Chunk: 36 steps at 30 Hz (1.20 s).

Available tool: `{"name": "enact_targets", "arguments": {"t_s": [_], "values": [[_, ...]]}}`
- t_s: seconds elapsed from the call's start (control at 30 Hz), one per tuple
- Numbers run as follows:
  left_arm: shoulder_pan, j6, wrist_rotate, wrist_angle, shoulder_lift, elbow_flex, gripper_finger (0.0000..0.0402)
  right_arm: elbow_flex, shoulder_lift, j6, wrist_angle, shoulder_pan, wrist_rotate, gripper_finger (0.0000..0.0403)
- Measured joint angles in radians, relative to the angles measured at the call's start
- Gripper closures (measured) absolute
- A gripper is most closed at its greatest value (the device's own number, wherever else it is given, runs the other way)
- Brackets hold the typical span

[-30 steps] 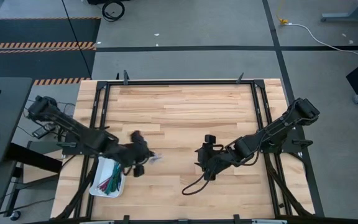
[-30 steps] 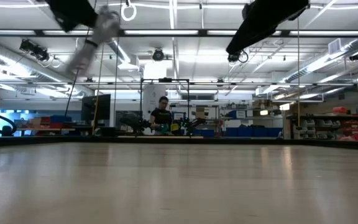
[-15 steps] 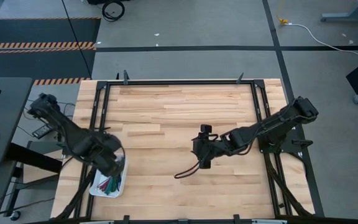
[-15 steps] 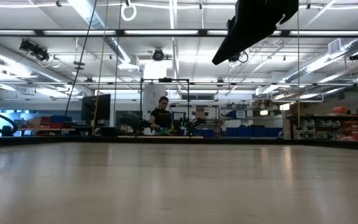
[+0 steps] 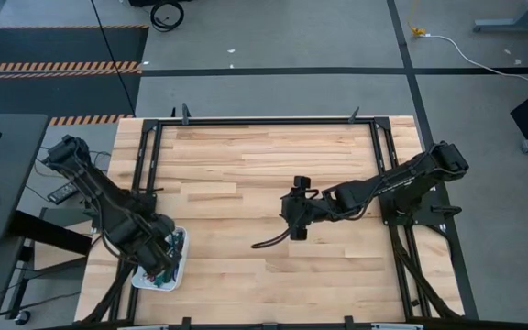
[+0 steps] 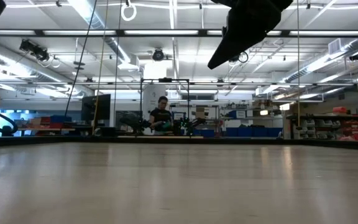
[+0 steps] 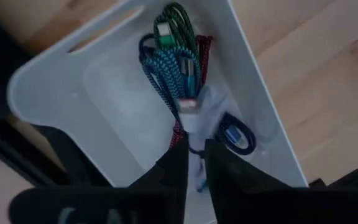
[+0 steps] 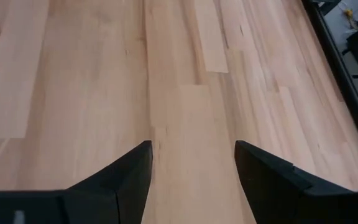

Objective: Pick and place USB-C Cables
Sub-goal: Put the white charger cable into the white bin, then move the white bin to the center of the table

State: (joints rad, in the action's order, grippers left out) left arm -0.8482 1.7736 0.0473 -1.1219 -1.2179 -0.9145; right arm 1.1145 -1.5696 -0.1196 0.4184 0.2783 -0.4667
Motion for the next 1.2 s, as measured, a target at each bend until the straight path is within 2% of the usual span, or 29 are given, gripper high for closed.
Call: {"name": "enact_targets", "arguments": {"t_s": [0.2,0.4,0.5,0.63,0.87,1.2], "values": [[-0.003,-0.037,-0.036,0.033,0.0,0.033,0.0289,0.0,0.0,-0.025,0.002,0.003,0.063,0.0169],[-0.003,-0.198,-0.053,0.038,0.0,0.033,0.0245,0.0,0.0,-0.046,0.003,0.002,0.076,0.0169],[-0.003,-0.382,-0.053,0.055,0.0,0.033,0.0241,0.0,0.0,-0.057,0.005,0.003,0.078,0.0169],[-0.003,-0.719,-0.064,0.098,0.0,0.033,0.0244,0.0,0.0,-0.061,0.011,0.003,0.078,0.0169],[-0.003,-1.204,-0.012,0.158,0.0,0.033,0.0262,0.0,0.0,-0.074,0.06,0.003,0.078,0.0169],[-0.001,-1.626,0.016,0.055,0.0,0.033,0.026,0.0,0.0,-0.212,0.145,0.007,0.078,0.0169]]}}
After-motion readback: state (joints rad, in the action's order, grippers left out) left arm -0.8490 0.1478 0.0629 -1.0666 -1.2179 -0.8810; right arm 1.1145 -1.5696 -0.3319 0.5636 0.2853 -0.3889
